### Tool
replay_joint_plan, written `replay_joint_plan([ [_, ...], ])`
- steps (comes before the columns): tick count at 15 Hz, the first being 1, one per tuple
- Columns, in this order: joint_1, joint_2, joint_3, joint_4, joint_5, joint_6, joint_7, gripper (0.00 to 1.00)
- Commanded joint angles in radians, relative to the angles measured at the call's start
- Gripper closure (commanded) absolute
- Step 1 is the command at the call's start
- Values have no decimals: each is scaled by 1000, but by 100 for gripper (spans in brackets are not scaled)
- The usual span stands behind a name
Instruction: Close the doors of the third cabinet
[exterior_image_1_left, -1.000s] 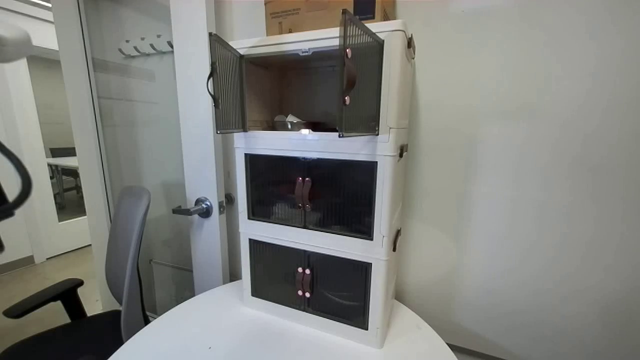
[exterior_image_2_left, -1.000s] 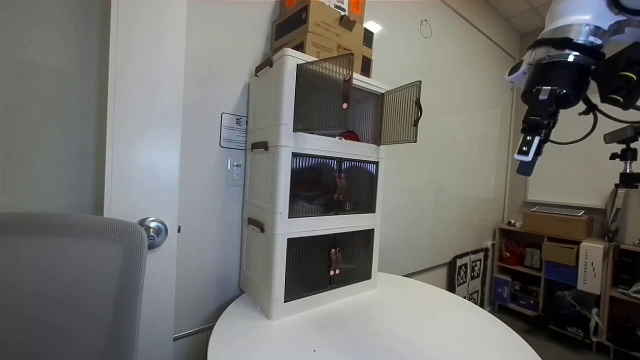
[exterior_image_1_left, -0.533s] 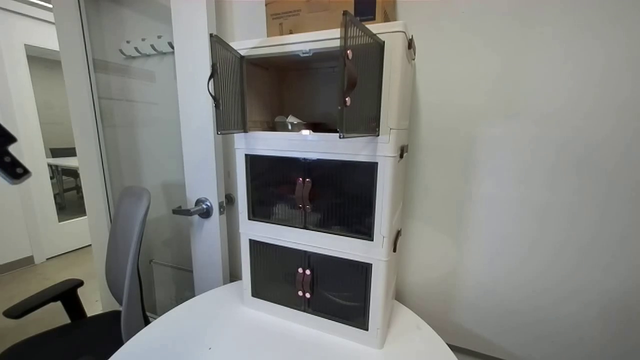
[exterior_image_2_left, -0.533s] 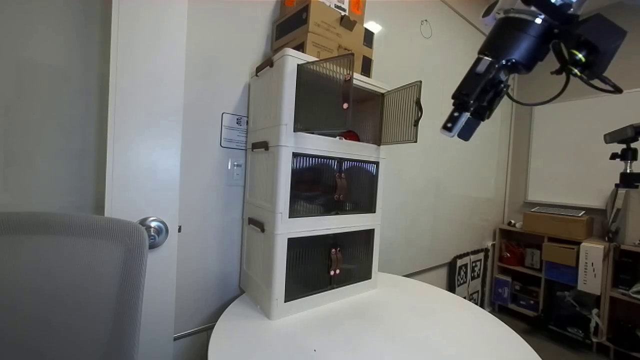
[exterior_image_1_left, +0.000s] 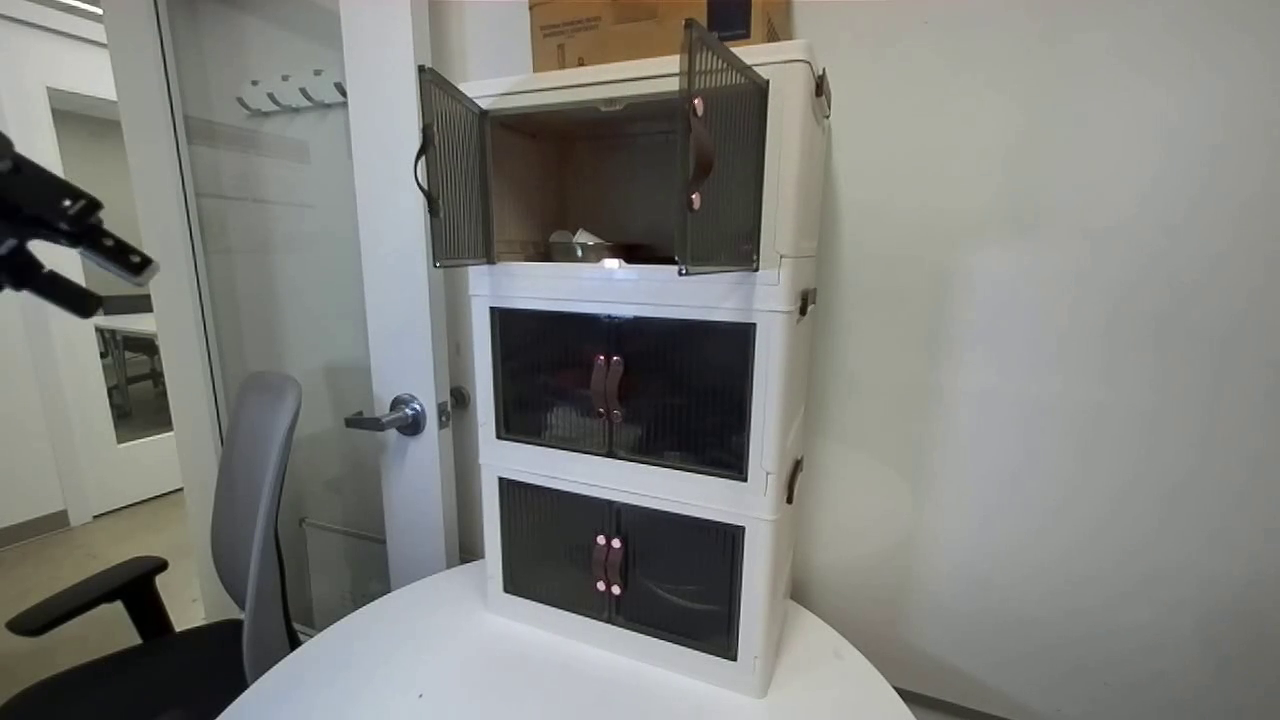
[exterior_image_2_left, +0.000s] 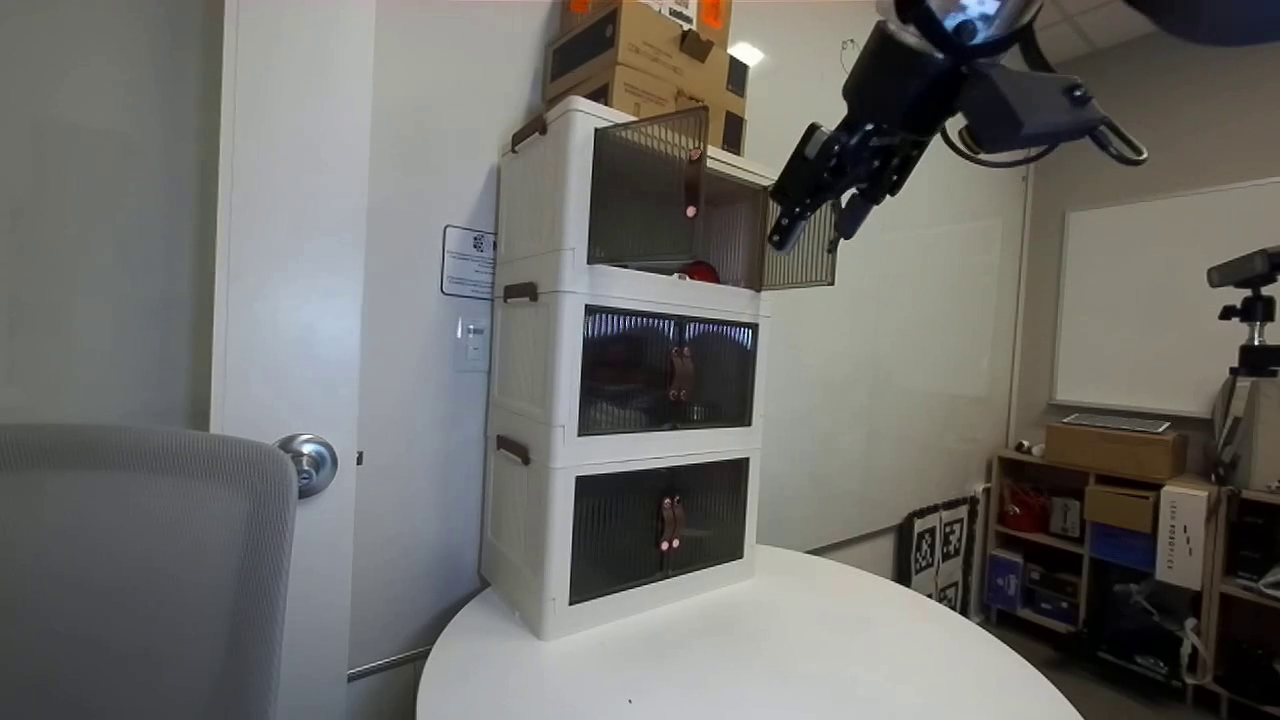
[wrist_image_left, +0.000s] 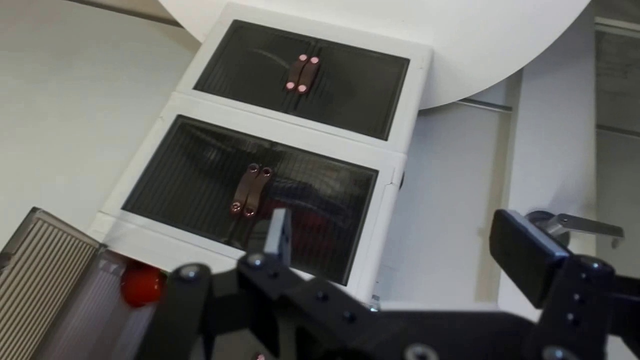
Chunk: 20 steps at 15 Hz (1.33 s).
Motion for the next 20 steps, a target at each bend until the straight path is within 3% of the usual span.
replay_joint_plan([
  [1,-204,62,115,146,-112,-32,103,0],
  [4,-331,106,172,253,-152,-63,149,0],
  [9,-424,223,196,410,-172,-100,165,0],
  [13,-512,330,243,532,-253,-110,227,0],
  [15,-613,374,319,595,-356,-109,316,0],
  [20,-948,423,656,700,-703,-114,585,0],
])
